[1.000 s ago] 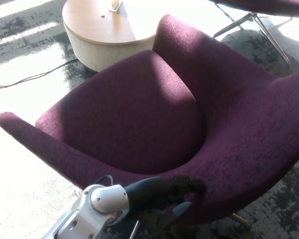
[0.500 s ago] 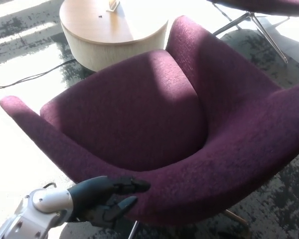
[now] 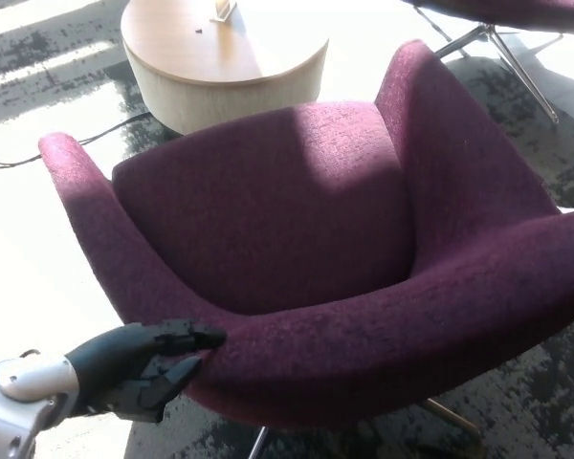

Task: The robot stands in front of a sofa and uses its left hand to push the left side of the sofa

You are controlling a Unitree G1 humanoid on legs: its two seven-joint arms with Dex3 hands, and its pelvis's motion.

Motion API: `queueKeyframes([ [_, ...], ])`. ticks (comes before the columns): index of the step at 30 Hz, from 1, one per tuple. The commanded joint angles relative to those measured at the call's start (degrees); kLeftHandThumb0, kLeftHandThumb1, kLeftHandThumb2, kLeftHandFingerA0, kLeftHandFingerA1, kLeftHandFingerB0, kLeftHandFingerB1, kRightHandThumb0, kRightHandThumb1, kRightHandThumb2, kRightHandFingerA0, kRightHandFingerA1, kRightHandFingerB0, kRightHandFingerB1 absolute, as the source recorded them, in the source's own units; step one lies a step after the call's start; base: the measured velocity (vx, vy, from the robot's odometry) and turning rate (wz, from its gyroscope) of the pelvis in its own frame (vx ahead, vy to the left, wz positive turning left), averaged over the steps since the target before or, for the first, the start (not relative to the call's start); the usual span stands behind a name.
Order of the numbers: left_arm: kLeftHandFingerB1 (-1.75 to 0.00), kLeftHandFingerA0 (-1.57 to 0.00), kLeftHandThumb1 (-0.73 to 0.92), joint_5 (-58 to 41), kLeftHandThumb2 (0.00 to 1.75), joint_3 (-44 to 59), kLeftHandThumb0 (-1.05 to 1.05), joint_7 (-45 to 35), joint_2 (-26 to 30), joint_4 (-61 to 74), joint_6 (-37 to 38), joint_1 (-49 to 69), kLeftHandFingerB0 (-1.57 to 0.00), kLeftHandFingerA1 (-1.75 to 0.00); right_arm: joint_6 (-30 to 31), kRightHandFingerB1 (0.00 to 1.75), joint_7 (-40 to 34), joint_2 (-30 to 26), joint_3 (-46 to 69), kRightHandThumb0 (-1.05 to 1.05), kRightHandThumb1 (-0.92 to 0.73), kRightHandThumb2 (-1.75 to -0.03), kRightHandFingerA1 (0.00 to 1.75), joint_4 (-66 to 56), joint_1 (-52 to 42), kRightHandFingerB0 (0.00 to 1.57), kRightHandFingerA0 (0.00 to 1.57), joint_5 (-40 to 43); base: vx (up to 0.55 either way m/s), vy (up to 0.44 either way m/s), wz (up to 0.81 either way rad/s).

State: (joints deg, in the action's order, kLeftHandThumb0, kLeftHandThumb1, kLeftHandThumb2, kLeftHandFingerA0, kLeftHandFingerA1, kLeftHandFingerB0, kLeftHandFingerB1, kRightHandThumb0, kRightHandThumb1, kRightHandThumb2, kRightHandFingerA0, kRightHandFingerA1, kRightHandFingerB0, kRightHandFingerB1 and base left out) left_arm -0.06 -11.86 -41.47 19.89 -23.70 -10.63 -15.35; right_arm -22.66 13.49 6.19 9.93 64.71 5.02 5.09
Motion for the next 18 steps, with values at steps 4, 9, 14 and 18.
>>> queueKeyframes([
  [4, -0.32, -0.01, 0.74, -0.9, 1.08, 2.5, -0.84, -0.5, 0.7, -2.8, 4.2, 0.4, -0.1, -0.37, 0.2, 0.37, 0.6, -0.6, 0.2, -0.7, -0.69, -0.62, 0.41, 0.1, 0.0, 0.52, 0.65, 0.7, 0.0, 0.0, 0.0],
  [9, -0.36, -0.05, 0.71, -1.9, 1.06, 6.1, -0.81, -0.2, 2.3, -6.3, 4.9, -0.6, -0.09, -0.43, 0.4, 0.37, -0.2, -0.6, 0.0, -0.69, -0.69, -0.63, 0.41, -0.2, -0.1, 0.51, 0.66, 0.3, 0.0, 0.0, 0.0],
  [14, -0.34, 0.0, 0.74, -2.2, 1.08, 8.6, -0.85, -0.5, 3.8, -9.6, 6.4, -1.6, -0.11, -0.42, 0.7, 0.5, 0.0, -0.6, 0.2, -0.69, -0.56, -0.92, 0.54, -0.3, -0.1, 0.45, 0.57, 0.6, 0.0, 0.0, 0.0],
  [18, -0.38, -0.04, 0.71, -2.6, 1.08, 11.7, -0.77, 1.2, 4.9, -14.0, 8.7, -2.5, -0.07, -0.46, 0.2, 0.37, -0.5, -0.9, -0.4, -0.7, -0.69, -0.63, 0.41, -0.2, -0.2, 0.52, 0.67, -0.3, 0.0, 0.0, 0.0],
])
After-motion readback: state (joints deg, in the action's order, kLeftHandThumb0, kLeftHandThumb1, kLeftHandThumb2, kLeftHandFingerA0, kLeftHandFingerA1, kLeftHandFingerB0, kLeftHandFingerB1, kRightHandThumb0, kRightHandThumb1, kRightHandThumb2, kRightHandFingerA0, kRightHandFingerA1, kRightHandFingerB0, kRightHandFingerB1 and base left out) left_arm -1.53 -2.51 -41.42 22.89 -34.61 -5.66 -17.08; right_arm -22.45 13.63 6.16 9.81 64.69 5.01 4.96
